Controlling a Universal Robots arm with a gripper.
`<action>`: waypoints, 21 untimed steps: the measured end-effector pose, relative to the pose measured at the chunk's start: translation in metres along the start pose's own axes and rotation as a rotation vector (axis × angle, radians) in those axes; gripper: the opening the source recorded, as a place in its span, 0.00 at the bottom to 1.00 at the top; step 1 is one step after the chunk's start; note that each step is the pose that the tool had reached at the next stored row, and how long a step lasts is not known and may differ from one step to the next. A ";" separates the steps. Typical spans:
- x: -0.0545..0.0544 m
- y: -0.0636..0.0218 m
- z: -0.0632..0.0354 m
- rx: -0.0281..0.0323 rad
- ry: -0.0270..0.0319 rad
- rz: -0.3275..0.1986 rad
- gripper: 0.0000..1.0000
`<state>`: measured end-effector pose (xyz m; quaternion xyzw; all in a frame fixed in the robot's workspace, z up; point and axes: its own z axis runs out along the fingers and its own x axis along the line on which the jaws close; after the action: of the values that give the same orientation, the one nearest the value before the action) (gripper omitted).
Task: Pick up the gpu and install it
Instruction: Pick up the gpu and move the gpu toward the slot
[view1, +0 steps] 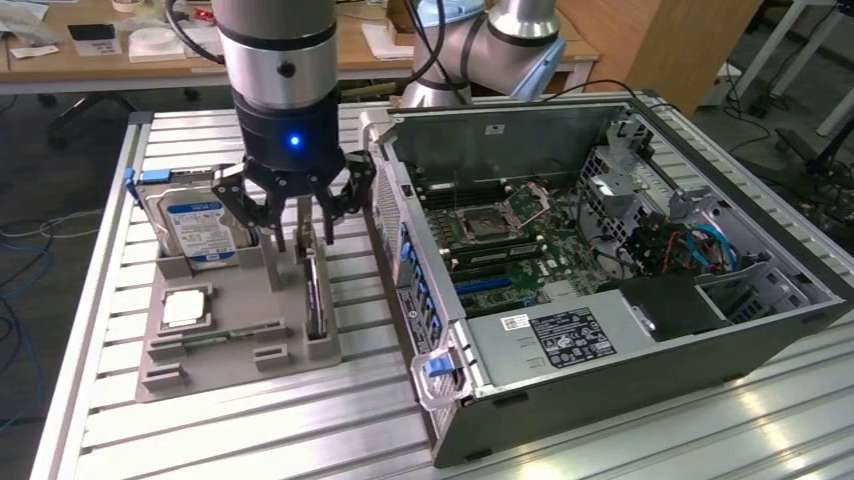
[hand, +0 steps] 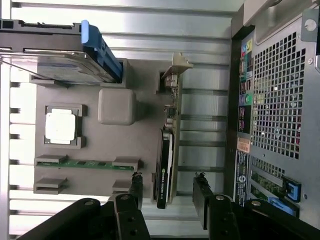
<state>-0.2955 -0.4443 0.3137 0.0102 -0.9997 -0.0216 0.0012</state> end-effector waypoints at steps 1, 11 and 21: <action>0.000 -0.0002 0.0018 0.0000 0.0004 0.000 0.53; -0.004 -0.0013 0.0186 -0.0001 0.0043 0.000 0.53; -0.005 -0.0018 0.0282 -0.0003 0.0112 0.000 0.53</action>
<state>-0.2902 -0.4447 0.2854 0.0101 -0.9997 -0.0216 0.0068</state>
